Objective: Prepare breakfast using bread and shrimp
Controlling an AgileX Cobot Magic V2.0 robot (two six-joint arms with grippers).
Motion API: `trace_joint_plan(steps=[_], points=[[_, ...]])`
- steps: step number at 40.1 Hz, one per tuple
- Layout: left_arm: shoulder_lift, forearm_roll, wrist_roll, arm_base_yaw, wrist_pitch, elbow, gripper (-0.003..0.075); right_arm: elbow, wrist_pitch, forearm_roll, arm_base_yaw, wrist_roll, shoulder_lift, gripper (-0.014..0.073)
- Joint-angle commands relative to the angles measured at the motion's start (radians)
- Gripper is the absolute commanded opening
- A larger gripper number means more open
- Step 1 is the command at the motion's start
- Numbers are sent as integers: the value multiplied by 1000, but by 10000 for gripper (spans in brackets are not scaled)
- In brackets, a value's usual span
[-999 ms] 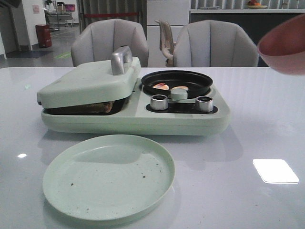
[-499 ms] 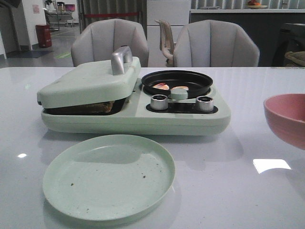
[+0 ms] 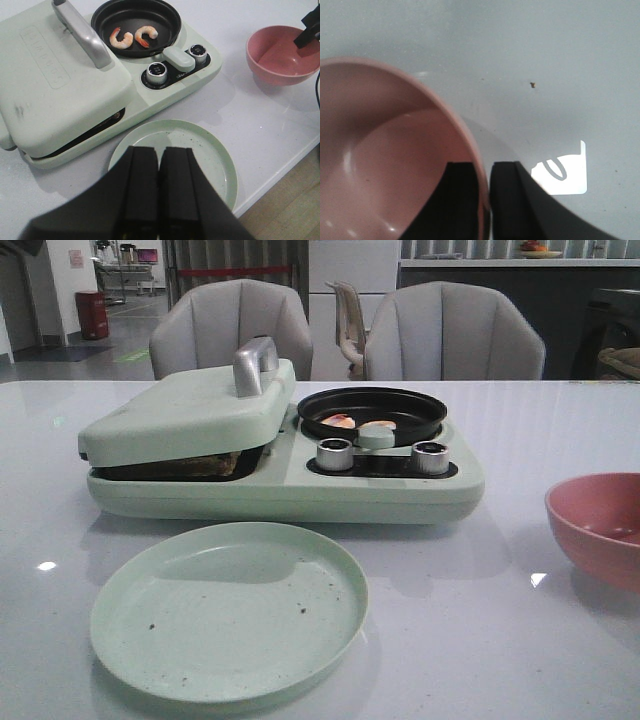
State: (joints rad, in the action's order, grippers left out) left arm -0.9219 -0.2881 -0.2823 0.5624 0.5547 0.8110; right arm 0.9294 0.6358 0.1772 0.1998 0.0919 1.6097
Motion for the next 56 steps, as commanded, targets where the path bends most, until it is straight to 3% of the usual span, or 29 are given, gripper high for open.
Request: trace_joint_plan(steps=[1,5,14,32,39,48,56], points=[[14,-18,8,6,-74,27,100,23,-28,5,6,16,-38,386],[14,-18,8,6,-74,27,100,30,-26,1,6,16,-40,461],[14,-18,8,6,-74,27,100,72,25,-3,-26,52,-139,463],[14,-18,8,6,-74,27,100,15,113,-4,-372,67,-576,463],[14,-18,8,6,-74,27,100,-68,181,-22,-379,55,-728,463],[14,-18,8,6,-74,27,100,-157,237,-150,-378,-84,-877,463],[12,-18,8,6,-76,27,100,-195,238,-150,-378,-92,-936,463]])
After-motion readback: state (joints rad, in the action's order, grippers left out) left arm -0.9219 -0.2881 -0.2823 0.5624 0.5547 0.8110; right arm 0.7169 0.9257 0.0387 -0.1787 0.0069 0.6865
